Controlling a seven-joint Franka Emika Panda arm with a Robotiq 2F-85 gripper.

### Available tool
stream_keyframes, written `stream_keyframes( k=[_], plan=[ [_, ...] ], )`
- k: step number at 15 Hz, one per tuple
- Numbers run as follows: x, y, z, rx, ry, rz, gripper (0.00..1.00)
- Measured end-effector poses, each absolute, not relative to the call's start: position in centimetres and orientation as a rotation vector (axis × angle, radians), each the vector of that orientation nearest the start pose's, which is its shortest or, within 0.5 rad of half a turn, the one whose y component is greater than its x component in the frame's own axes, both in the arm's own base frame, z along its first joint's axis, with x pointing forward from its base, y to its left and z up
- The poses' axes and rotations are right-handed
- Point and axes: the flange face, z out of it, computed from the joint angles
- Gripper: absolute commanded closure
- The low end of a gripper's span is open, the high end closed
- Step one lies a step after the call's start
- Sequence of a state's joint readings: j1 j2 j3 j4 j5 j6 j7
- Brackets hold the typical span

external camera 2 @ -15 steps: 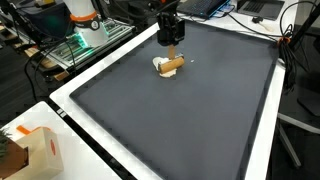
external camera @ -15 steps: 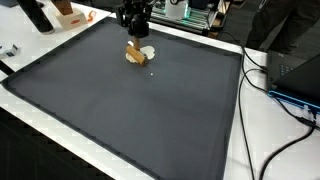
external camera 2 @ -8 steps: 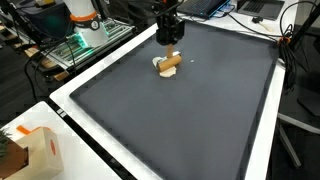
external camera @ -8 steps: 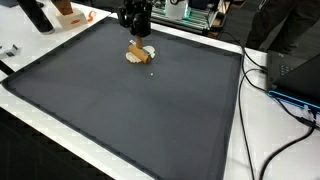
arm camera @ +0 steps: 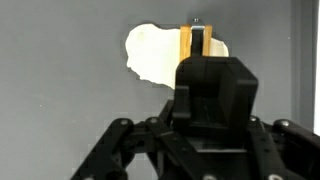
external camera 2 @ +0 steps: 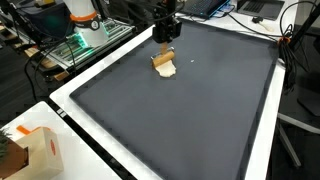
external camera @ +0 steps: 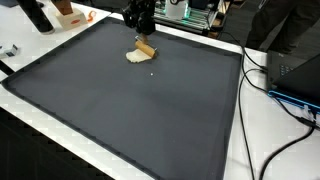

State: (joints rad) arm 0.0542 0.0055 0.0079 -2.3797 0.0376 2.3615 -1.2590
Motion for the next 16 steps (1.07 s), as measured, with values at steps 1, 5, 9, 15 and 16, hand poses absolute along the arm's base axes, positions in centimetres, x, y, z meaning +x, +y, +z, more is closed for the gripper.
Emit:
stream_keyframes(
  k=[1, 5, 9, 15, 16],
  plan=[
    [49.17, 3.17, 31.6, -2.469, -1.868, 0.03, 0.76],
    [49.04, 3.42, 31.33, -2.431, -1.856, 0.107, 0.76],
    [48.8, 3.69, 30.92, -2.393, -1.845, 0.177, 0.76],
    [48.85, 3.74, 30.65, -2.374, -1.834, 0.216, 0.76],
    [48.85, 3.72, 30.65, -2.374, -1.833, 0.217, 0.76]
  ],
)
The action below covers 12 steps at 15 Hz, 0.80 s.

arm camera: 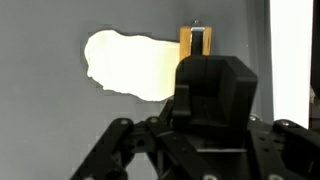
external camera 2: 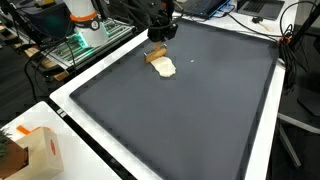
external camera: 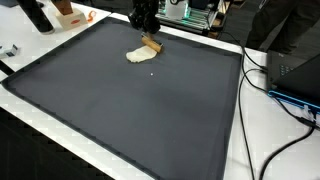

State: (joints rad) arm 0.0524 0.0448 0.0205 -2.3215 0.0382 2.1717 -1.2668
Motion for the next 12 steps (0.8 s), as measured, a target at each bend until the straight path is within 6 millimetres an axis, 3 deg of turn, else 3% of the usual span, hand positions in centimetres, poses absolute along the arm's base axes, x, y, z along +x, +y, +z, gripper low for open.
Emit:
stream_keyframes(
  k=[7, 12],
  plan=[
    [48.5, 1.7, 31.2, -2.403, -1.742, 0.223, 0.76],
    [48.3, -0.7, 34.9, -2.491, -1.6, 0.139, 0.76]
  ],
)
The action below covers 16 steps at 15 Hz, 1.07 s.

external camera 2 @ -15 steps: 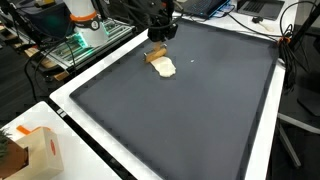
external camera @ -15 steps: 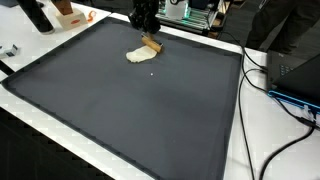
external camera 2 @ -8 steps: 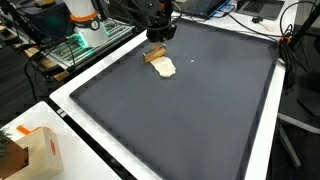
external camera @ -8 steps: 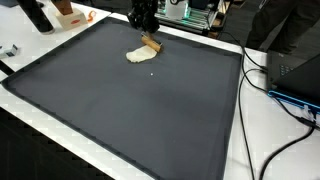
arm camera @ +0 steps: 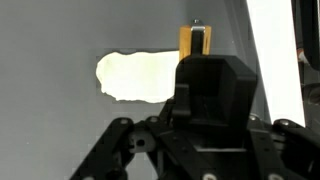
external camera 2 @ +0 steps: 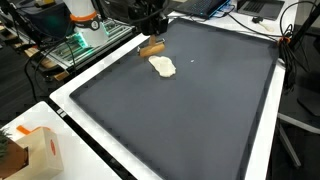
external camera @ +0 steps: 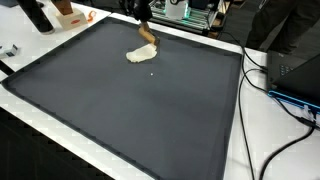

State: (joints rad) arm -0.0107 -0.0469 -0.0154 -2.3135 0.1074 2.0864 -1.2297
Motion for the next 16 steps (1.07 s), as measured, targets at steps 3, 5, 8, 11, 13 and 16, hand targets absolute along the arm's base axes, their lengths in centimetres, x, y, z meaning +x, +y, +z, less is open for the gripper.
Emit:
stream_keyframes(
  k=[3, 5, 8, 11, 13, 16],
  plan=[
    [48.3, -1.6, 38.4, -2.603, -1.454, 0.043, 0.76],
    [48.2, -2.1, 40.6, -2.683, -1.333, -0.007, 0.76],
    [47.9, -2.7, 43.2, -2.798, -1.11, -0.038, 0.76],
    [47.4, -3.2, 44.9, -2.869, -0.885, -0.019, 0.76],
    [47.3, -3.4, 45.8, -2.901, -0.76, -0.014, 0.76],
    [47.1, -3.6, 47.0, -2.94, -0.591, -0.013, 0.76]
  ],
)
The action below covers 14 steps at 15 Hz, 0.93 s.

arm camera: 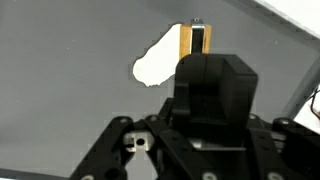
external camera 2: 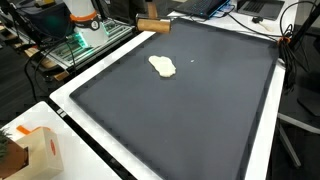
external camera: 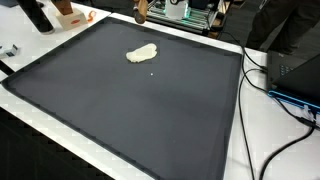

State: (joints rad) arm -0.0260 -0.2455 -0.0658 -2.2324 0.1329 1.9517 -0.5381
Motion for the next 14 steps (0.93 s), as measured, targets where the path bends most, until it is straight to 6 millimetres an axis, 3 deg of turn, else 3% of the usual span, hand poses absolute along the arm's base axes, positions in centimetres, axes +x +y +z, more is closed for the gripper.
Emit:
stream_keyframes(
  k=[1, 2, 5, 13, 14],
  plan=[
    [47.12, -3.6, 47.31, -2.95, -0.542, -0.013, 0.76],
    [47.15, -3.62, 47.55, -2.96, -0.492, -0.011, 0.51],
    [47.25, -3.71, 48.07, -2.986, -0.408, -0.016, 0.51],
    [47.25, -3.73, 48.22, -2.991, -0.392, -0.019, 0.51],
    [47.25, -3.73, 48.23, -2.991, -0.392, -0.019, 0.76]
  ],
)
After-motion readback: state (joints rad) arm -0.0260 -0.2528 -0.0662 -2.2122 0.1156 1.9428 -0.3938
